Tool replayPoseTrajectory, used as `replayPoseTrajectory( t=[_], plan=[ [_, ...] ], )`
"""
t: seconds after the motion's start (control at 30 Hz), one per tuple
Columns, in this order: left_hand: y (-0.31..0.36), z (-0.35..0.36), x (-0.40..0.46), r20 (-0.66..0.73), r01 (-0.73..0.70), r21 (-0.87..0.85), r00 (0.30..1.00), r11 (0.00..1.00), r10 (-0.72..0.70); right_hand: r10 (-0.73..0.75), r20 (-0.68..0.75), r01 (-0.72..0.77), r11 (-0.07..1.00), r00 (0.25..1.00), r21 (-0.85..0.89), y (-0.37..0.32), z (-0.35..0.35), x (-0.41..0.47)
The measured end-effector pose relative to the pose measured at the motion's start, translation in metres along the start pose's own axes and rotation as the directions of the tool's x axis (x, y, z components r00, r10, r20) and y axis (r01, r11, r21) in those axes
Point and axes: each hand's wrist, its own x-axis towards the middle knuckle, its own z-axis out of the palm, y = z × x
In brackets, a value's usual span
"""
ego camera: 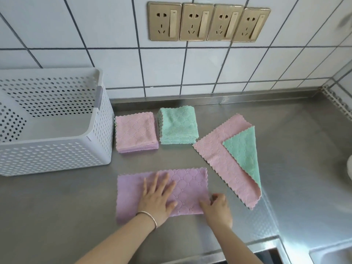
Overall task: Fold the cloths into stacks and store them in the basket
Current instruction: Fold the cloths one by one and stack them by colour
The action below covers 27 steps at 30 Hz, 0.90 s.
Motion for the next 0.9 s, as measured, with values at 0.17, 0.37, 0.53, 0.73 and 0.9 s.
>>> replayPoseTrajectory(
  t=[0.17,0.37,0.53,0.73,0.9],
  plan=[
    [0.0,0.004,0.003,0.085,0.013,-0.016,0.996,1.0,-0.011,-0.021,-0.005,0.019,0.966,1.0,-0.259,0.001,-0.001,-0.006],
    [0.001,-0.009,0.004,0.242,-0.004,-0.038,0.97,0.999,0.013,0.013,-0.002,-0.013,0.938,1.0,-0.347,-0.003,-0.002,-0.007],
    [0.004,-0.031,0.012,0.333,0.0,-0.138,0.942,0.99,0.046,0.027,-0.007,-0.028,0.999,1.0,-0.025,-0.007,-0.005,-0.01],
    [0.015,-0.069,0.017,0.135,0.145,-0.633,0.988,0.76,-0.077,-0.315,-0.257,0.334,0.942,0.914,0.031,-0.027,0.007,-0.033],
    [0.022,-0.103,0.024,0.261,0.298,-0.903,0.953,0.31,-0.157,-0.715,-0.348,0.685,0.692,0.606,-0.23,-0.059,0.025,-0.052]
  ],
)
